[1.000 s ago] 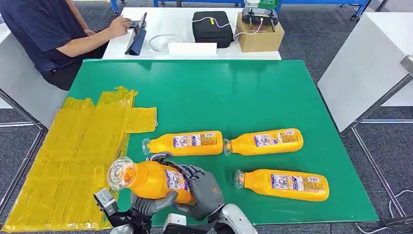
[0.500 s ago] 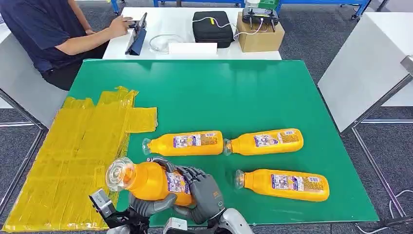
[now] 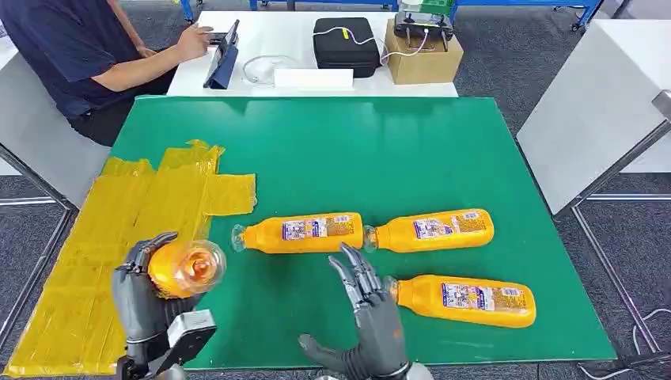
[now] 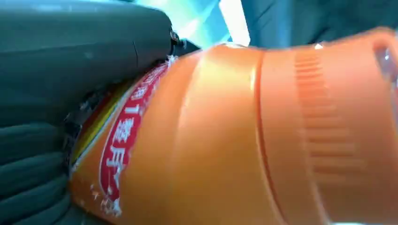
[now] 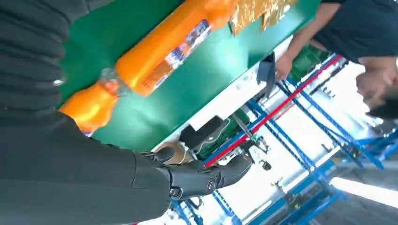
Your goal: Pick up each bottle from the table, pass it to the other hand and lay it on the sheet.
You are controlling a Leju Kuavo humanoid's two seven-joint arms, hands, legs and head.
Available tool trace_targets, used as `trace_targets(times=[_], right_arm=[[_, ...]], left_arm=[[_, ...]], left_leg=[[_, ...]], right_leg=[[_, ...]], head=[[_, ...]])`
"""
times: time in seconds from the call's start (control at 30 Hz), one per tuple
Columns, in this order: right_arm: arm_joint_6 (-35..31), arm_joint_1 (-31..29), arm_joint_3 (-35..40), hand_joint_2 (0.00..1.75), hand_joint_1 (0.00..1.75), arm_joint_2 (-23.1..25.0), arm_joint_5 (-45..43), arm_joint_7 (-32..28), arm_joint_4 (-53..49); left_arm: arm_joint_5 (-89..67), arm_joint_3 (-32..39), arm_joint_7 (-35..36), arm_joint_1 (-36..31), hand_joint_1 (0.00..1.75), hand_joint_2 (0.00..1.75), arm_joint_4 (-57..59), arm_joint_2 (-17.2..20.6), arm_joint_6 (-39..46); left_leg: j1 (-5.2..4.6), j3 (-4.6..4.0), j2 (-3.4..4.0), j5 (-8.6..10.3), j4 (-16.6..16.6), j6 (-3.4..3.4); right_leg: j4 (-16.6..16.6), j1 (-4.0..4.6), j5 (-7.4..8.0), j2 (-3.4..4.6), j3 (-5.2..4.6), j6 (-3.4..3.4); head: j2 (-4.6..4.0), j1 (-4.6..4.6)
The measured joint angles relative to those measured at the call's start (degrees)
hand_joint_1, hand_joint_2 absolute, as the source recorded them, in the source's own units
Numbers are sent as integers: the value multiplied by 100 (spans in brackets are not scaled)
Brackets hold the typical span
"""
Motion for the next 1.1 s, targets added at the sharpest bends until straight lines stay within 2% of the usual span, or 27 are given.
trace_targets(times=[0.17,0.27,0.33,0.37,0.47,0.53,0.6,0.77,0.97,1.0,1.07,1.1], right_arm=[[-221,432,13,175,0,-781,-218,131,-680],[-391,589,44,175,0,-1216,-181,432,-1048],[-494,658,83,175,0,-1519,-100,702,-1254],[-522,674,111,175,0,-1674,-42,827,-1349],[-548,711,201,175,0,-1988,133,1229,-1538],[-590,727,299,175,0,-2241,345,1642,-1665],[-620,721,406,175,0,-2442,441,1922,-1743],[-691,685,599,175,0,-2797,501,2293,-1857],[-798,647,732,175,0,-3145,176,2328,-1886],[-795,645,732,175,0,-3177,86,2256,-1886],[-782,645,686,175,0,-3219,-99,2078,-1881],[-739,648,608,175,0,-3234,-255,1909,-1870]], left_arm=[[-2174,1106,140,-14,175,175,-128,-46,87],[-2864,1431,296,40,175,175,-133,-59,91],[-3200,1468,764,134,175,175,-126,-24,91],[-3291,1425,1165,190,175,175,-94,68,91],[-3342,1006,2463,299,175,175,150,671,89],[-3258,327,3672,264,175,175,450,1164,72],[-3350,-300,4388,239,175,175,736,1498,80],[-3379,-1335,4552,166,175,175,1441,1922,89],[-3224,-1437,3496,-89,175,175,2419,1957,115],[-3204,-1428,3319,-175,5,175,2552,1943,115],[-3171,-1391,3004,-371,0,175,2860,1902,113],[-3165,-1350,2863,-476,0,0,3057,1860,111]], left_leg=[[-6,-2,1,-1,0,1],[-12,-1,4,-2,0,3],[-13,0,5,-2,0,3],[-13,1,6,-2,0,3],[-12,5,7,-2,1,3],[-10,4,4,0,-1,1],[-10,4,4,-1,-2,1],[-17,3,13,-1,-1,3],[-28,4,-3,-1,-2,5],[-30,7,-19,0,-2,5],[-30,16,-36,3,-4,11],[-31,22,-53,1,-8,13]], right_leg=[[-1,-5,1,0,-1,1],[-2,-10,1,1,-2,2],[-2,-11,2,1,-3,2],[-3,-11,2,1,-5,3],[-3,-9,2,2,-18,2],[-3,-4,1,0,-16,1],[-3,-5,1,0,-9,1],[-2,-21,4,5,-11,4],[-2,-26,3,-6,-2,6],[-2,-29,0,-17,5,6],[-3,-31,-12,-38,16,16],[-4,-32,-15,-48,19,17]], head=[[0,-2],[0,-4],[0,-2],[0,-4],[0,-4],[0,-4],[0,-11],[0,-2],[0,-5],[0,-7],[0,-4],[0,-7]])
